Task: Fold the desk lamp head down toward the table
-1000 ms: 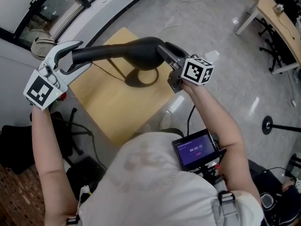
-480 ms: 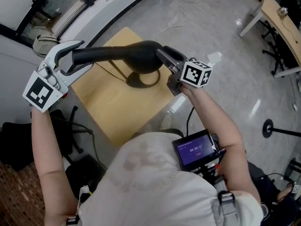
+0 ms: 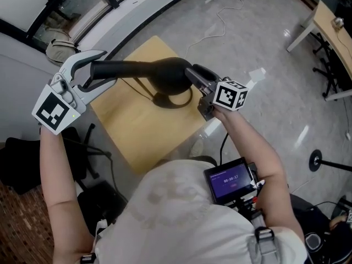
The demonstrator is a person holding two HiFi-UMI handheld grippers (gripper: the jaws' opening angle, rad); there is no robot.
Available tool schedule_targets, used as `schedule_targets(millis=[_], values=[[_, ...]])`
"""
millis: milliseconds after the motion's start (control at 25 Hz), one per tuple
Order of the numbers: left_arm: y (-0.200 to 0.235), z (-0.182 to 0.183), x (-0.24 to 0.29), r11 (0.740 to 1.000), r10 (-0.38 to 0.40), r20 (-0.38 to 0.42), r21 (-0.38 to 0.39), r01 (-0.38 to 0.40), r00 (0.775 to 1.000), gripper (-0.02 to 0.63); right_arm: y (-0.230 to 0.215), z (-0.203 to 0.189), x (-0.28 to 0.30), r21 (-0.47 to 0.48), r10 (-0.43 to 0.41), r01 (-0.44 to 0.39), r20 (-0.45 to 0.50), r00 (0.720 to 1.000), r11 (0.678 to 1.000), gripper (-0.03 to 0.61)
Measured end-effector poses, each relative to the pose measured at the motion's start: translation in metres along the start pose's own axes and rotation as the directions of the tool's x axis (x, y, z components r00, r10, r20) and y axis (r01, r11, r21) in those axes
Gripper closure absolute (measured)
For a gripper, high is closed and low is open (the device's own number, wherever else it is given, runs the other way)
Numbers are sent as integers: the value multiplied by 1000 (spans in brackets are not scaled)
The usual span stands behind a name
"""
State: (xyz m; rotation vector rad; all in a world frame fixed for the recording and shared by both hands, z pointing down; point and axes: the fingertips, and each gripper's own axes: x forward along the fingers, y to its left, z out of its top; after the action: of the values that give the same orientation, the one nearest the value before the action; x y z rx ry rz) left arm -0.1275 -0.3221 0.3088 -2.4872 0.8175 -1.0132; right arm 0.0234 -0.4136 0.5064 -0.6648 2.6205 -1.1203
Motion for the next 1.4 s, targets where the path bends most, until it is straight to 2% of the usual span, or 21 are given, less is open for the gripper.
schedule_targets(millis=[720,840,1040,1120,1200,1400], values=[[4,11,9,999,30,-80,-9,-31,996,351,-3,-10,6,7,64,-64,-45,997,998,355],[5,9,9,998,63,-71,-20,-64,995,342,-3,-11,5,-41,65,-67,-55,996,997,354],[16,3,-3,982,153,-5,-111,-152,988,331,-4,-1,2,-111,51,-55,-33,998,992,353],[22,6,-8,970,200,77,-154,-187,977,331,-9,7,-9,-126,28,-29,-14,1000,992,358],[27,7,-16,950,262,154,-218,-225,953,331,-12,15,-21,-145,-2,3,6,1000,989,394],[18,-7,-28,895,383,210,-326,-305,899,360,-7,27,-45,-196,-65,71,38,997,978,496]])
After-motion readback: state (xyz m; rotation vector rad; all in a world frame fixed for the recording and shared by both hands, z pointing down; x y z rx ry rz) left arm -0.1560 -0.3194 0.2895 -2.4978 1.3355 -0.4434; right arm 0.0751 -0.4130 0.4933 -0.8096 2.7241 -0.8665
